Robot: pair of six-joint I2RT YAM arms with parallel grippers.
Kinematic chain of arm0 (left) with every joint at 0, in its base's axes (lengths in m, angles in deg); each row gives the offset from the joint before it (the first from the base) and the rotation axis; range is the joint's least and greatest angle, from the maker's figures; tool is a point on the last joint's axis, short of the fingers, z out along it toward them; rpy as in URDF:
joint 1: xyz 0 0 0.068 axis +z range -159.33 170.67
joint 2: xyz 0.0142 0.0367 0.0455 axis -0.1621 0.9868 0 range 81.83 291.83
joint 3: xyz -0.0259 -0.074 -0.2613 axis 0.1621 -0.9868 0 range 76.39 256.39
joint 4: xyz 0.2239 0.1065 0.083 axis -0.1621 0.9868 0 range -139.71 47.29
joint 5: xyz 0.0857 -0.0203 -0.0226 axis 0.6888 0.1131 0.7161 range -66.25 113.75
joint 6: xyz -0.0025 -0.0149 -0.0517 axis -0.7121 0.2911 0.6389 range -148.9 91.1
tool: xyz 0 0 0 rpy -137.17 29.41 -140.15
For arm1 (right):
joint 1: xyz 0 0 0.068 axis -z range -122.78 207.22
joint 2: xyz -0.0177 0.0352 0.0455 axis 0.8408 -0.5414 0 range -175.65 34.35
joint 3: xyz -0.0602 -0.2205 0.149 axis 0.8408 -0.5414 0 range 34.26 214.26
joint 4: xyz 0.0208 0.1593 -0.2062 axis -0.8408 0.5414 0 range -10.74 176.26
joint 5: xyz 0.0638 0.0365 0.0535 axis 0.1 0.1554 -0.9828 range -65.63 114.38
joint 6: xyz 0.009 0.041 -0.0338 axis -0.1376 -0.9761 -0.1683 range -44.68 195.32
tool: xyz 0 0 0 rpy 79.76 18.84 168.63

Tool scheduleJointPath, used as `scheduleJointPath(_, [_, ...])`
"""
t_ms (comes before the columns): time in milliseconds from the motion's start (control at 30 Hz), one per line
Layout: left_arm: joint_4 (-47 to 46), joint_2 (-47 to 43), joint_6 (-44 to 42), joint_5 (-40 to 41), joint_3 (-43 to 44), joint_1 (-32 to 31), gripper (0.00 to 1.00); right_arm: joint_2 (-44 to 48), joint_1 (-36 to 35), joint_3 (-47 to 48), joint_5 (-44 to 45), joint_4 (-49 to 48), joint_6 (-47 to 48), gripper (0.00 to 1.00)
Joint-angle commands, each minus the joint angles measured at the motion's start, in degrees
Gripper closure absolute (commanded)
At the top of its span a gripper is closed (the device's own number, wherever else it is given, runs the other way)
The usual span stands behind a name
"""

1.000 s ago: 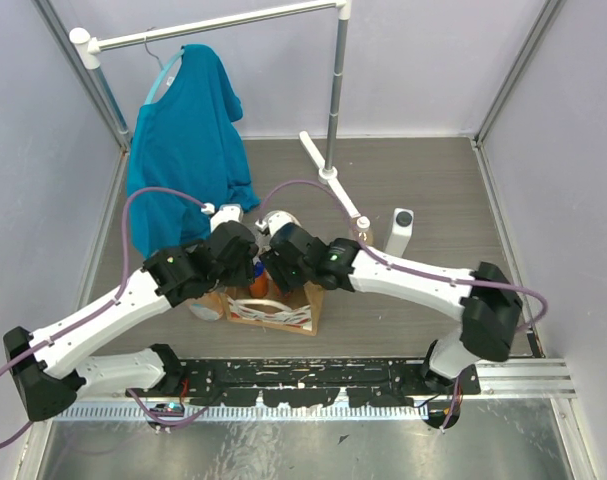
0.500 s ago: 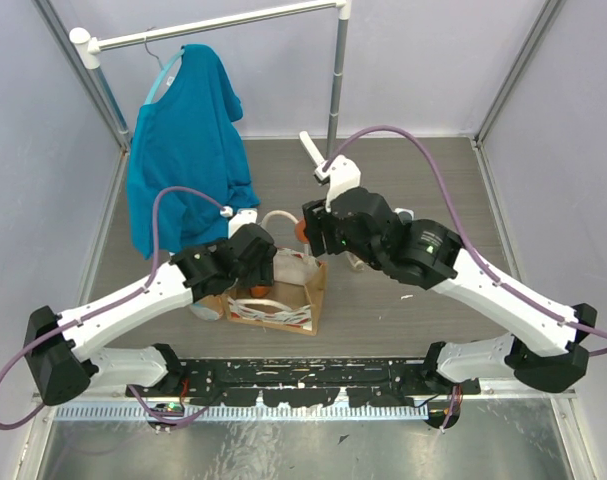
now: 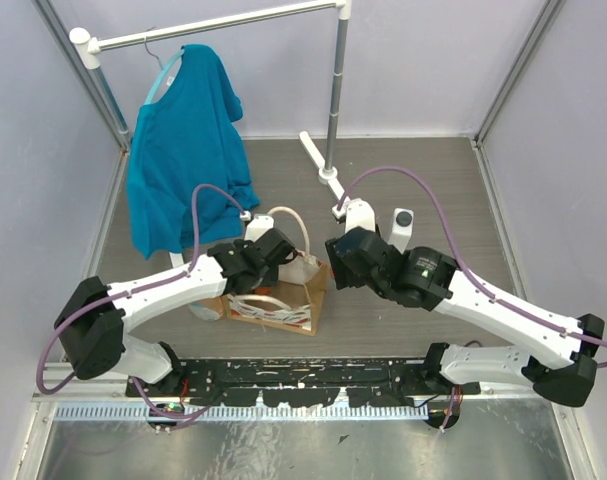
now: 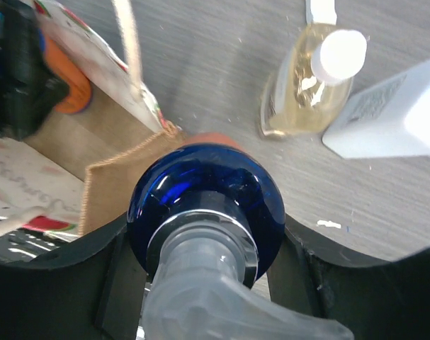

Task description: Take the personal care products out of the canvas bag

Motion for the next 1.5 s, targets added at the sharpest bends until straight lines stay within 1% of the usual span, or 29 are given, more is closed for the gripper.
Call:
scheduleJointPath(0, [-5.18, -0.64, -1.32, 3.15, -0.09, -0.2, 0.63, 1.33, 0.97, -4.79, 5.44, -6.86, -5.03, 0.89])
scheduleJointPath(33, [-5.33, -1.21, -1.77, 3.35, 0.13, -0.17, 0.75, 0.9, 1.39, -6.09, 6.29, -6.83, -5.85, 0.89])
scheduleJointPath(100, [-4.4, -2.53, -2.64, 3.68, 0.97, -0.28, 0.95, 0.27, 2.46, -8.36, 6.7, -6.82, -7.37, 0.89])
scheduleJointPath(133, [-3.46, -3.33, -2.92, 4.03, 1.68, -0.3, 1.0, 0.14, 3.17, -9.53, 6.64, -6.9, -8.25, 0.89])
scheduleJointPath(267, [-1.86, -8.19, -4.86, 3.96, 3.67, -0.44, 1.0, 0.79, 7.28, -12.54, 4.53, -6.81, -11.11, 0.89])
scheduleJointPath(367, [-0.46, -13.17, -5.29, 3.36, 6.07, -0.98, 1.0, 1.25, 10.54, -13.88, 2.26, -6.85, -11.37, 0.88])
scheduleJointPath(533, [5.09, -17.09, -6.0, 2.88, 15.25, -2.26, 1.0, -1.0, 11.81, -15.9, 1.75, -6.81, -11.19, 0.85])
scheduleJointPath(700, [8.59, -18.81, -7.38, 6.97, 23.11, -2.58, 1.0, -4.26, 12.29, -18.19, 2.09, -8.16, -11.96, 0.83])
scheduleJointPath(867, [12.94, -15.89, -11.72, 16.35, 29.64, -2.27, 1.0, -6.16, 13.03, -19.46, 1.43, -9.96, -12.39, 0.82])
scheduleJointPath(933, [12.58, -14.06, -14.43, 17.45, 30.87, -1.28, 1.0, -6.82, 13.05, -19.74, 1.57, -10.14, -12.62, 0.8])
scheduleJointPath(967, [11.83, -13.66, -15.2, 17.41, 30.59, 0.17, 1.0, -7.06, 13.05, -19.89, 1.57, -10.15, -12.7, 0.78])
scheduleJointPath(1067, [8.06, -13.4, -15.81, 11.99, 27.47, 6.7, 1.0, -6.5, 13.05, -20.75, 2.14, -10.16, -13.24, 0.75])
scheduleJointPath(1100, [7.06, -13.1, -15.72, 10.69, 26.3, 8.65, 1.0, -6.09, 13.05, -21.11, 2.04, -10.16, -13.42, 0.7])
scheduleJointPath(1167, [5.85, -12.1, -15.71, 8.91, 24.33, 12.03, 1.0, -5.07, 13.05, -21.73, 1.71, -10.31, -13.48, 0.54])
scheduleJointPath(1200, [5.35, -11.2, -15.95, 8.83, 23.43, 13.04, 1.0, -4.38, 13.05, -21.94, 1.54, -10.35, -13.46, 0.45])
scheduleJointPath(1233, [4.92, -10.55, -16.03, 8.42, 22.7, 14.0, 1.0, -3.81, 13.05, -22.06, 1.42, -10.41, -13.52, 0.33])
scheduleJointPath(1333, [2.23, -9.47, -16.11, 7.05, 19.78, 15.62, 1.0, -1.62, 13.05, -21.87, 1.02, -10.09, -13.46, 0.08])
scheduleJointPath(1367, [1.25, -9.43, -16.16, 6.54, 18.73, 15.8, 1.0, -0.84, 13.05, -21.21, 1.06, -9.62, -13.5, 0.02])
scheduleJointPath(1400, [0.43, -9.47, -16.26, 6.07, 17.69, 15.85, 1.0, -0.02, 13.05, -20.55, 1.07, -8.91, -13.54, 0.0])
scheduleJointPath(1467, [-0.82, -7.4, -15.78, 5.42, 15.31, 15.83, 1.0, 1.78, 12.97, -19.01, 1.33, -7.62, -13.46, 0.0])
